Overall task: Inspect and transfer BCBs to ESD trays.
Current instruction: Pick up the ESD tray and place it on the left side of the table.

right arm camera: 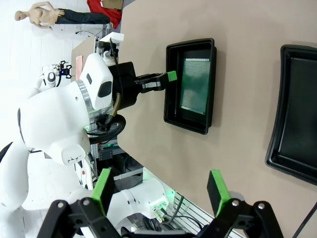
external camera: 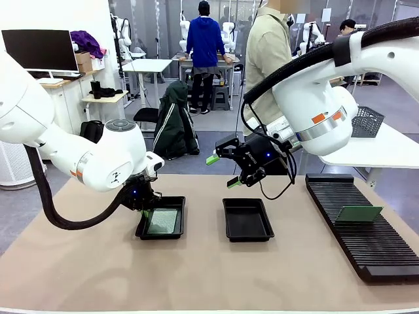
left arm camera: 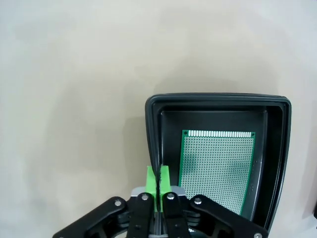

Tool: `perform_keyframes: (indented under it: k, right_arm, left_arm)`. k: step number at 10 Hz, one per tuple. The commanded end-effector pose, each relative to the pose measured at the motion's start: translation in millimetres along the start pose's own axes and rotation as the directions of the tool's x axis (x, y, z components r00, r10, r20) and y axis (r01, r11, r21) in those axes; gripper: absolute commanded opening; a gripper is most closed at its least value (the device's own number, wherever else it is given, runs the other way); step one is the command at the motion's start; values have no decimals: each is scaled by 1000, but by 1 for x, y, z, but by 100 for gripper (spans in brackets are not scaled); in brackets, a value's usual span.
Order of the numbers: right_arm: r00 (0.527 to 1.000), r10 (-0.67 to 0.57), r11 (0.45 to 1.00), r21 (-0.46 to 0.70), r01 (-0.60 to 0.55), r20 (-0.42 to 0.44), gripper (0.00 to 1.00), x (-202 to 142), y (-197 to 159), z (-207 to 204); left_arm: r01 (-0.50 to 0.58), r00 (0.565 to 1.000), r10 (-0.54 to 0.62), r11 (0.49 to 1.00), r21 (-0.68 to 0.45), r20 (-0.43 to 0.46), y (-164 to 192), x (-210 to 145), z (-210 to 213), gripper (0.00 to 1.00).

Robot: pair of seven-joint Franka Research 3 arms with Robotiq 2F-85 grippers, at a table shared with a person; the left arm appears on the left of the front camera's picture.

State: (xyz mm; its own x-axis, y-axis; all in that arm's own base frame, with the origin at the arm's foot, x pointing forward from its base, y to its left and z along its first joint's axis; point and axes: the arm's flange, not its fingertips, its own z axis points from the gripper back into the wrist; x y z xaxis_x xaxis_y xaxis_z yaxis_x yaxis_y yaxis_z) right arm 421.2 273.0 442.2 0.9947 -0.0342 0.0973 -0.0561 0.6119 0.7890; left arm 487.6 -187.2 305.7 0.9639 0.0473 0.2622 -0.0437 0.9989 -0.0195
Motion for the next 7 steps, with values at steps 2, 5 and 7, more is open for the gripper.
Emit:
perform_keyframes:
  k: [2,5,7]
  right_arm:
    - [1000,-3,1000,-1,3,3,100,0,0,0]
    - [1000,-3,1000,-1,3,3,100,0,0,0]
    - [1000,-3,1000,-1,3,3,100,0,0,0]
  left_arm:
    - [0,1000,0,1000,0,0,0,0,0,0]
    - [0,1000,0,1000,0,0,0,0,0,0]
    - [0,1000,0,1000,0,0,0,0,0,0]
